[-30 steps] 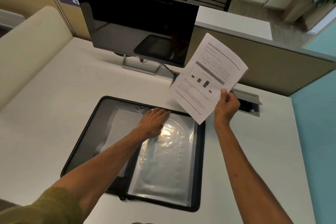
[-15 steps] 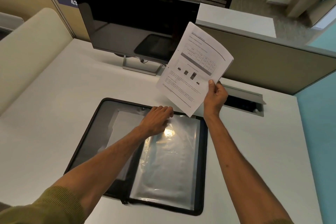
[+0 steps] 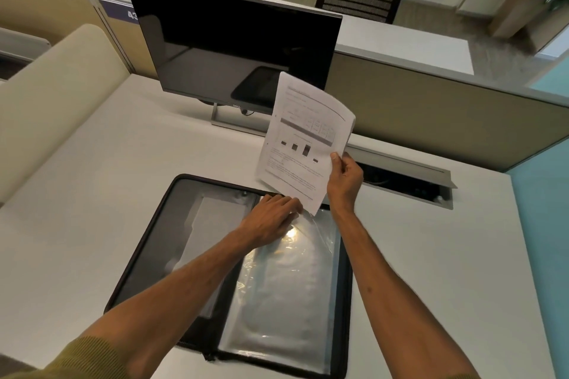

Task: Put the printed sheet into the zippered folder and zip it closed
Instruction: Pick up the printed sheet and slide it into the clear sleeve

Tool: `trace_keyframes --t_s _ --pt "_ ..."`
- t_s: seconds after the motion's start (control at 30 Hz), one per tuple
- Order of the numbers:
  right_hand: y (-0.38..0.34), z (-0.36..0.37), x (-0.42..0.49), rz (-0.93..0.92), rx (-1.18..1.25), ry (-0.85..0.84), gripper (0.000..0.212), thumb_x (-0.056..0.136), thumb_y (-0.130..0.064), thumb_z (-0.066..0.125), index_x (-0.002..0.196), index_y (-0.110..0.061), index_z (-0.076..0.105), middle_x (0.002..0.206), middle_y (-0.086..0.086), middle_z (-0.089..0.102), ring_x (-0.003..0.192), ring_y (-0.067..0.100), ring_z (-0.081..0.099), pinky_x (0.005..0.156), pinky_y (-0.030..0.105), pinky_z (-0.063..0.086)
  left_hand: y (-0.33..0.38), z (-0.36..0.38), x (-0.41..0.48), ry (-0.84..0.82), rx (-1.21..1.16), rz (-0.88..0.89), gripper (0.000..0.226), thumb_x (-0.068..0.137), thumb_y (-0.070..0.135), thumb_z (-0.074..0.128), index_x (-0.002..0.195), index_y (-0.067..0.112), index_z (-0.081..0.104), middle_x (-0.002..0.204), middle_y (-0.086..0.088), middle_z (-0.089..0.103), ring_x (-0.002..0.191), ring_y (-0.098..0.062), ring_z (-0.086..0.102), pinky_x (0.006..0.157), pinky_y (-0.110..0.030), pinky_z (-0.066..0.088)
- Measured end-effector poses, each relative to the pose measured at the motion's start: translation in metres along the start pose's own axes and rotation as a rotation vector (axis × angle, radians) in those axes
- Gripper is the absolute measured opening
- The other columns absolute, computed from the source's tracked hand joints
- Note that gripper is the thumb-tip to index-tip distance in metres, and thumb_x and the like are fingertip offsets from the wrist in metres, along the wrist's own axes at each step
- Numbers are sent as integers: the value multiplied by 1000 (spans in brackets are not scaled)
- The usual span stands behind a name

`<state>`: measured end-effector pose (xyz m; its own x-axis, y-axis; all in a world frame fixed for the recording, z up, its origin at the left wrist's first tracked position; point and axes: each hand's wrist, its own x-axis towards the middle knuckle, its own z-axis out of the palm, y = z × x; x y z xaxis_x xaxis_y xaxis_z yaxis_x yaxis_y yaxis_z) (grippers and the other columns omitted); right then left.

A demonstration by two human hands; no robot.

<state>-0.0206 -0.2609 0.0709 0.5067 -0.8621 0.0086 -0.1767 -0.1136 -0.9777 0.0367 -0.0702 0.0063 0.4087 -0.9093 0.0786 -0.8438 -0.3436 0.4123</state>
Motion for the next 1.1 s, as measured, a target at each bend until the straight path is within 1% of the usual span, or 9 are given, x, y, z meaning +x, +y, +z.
trace_keyframes --t_s 0.07,0.2,0.33,0.47,0.67,0.8,0.9,1.0,1.1 --pt "8 -3 -2 33 -7 -21 27 106 -37 61 97 -14 70 94 -1 77 77 10 76 65 30 65 1 1 1 9 5 -18 18 110 39 51 126 33 56 132 6 67 119 -16 60 110 -41 48" --pt "10 -13 -3 46 -30 -91 24 105 -33 63 103 -10 72 98 1 77 78 5 75 63 21 61 4 2 4 15 29 -20 24 109 38 54 130 31 62 135 6 66 123 -18 57 108 -39 46" --pt "15 -27 3 66 -57 -157 22 105 -30 64 110 -11 73 105 3 78 88 16 77 75 33 66 3 1 8 4 45 -41 21 107 37 58 123 27 67 131 4 66 120 -20 56 107 -42 47" --pt "22 -43 9 90 -44 -176 16 104 -27 65 113 -15 72 107 3 78 92 16 78 79 37 66 -6 -4 12 -70 87 -49 20 101 40 64 114 25 67 126 3 63 116 -22 55 100 -42 48" --pt "26 -48 16 121 -31 -178 12 104 -25 66 111 -17 72 107 -2 78 93 11 77 82 35 66 -5 -6 17 -11 40 -65 13 108 36 49 107 27 57 112 5 70 96 -19 60 94 -44 49" --pt "20 -47 25 122 -37 -208 10 104 -27 66 104 -19 72 102 -3 79 89 13 77 80 37 66 -10 -7 20 -75 48 -78 15 108 35 48 111 26 59 116 3 72 99 -20 62 97 -46 48" --pt "14 -49 34 101 -30 -230 10 104 -28 67 95 -27 72 99 0 80 87 15 78 76 40 66 -21 -8 17 -135 86 -67 16 104 39 60 113 26 62 120 5 70 108 -19 61 100 -44 48" --pt "10 -52 38 90 -56 -246 11 104 -28 66 94 -26 70 99 -2 79 84 11 78 76 38 66 -30 -9 15 -140 125 -75 18 101 38 65 115 27 63 124 6 67 115 -19 59 102 -43 47" --pt "10 -53 38 84 -70 -242 10 103 -29 66 94 -28 70 99 -3 79 84 12 78 76 40 67 -37 -8 14 -121 181 -111 15 102 32 65 116 26 61 126 4 65 114 -19 57 103 -41 46"
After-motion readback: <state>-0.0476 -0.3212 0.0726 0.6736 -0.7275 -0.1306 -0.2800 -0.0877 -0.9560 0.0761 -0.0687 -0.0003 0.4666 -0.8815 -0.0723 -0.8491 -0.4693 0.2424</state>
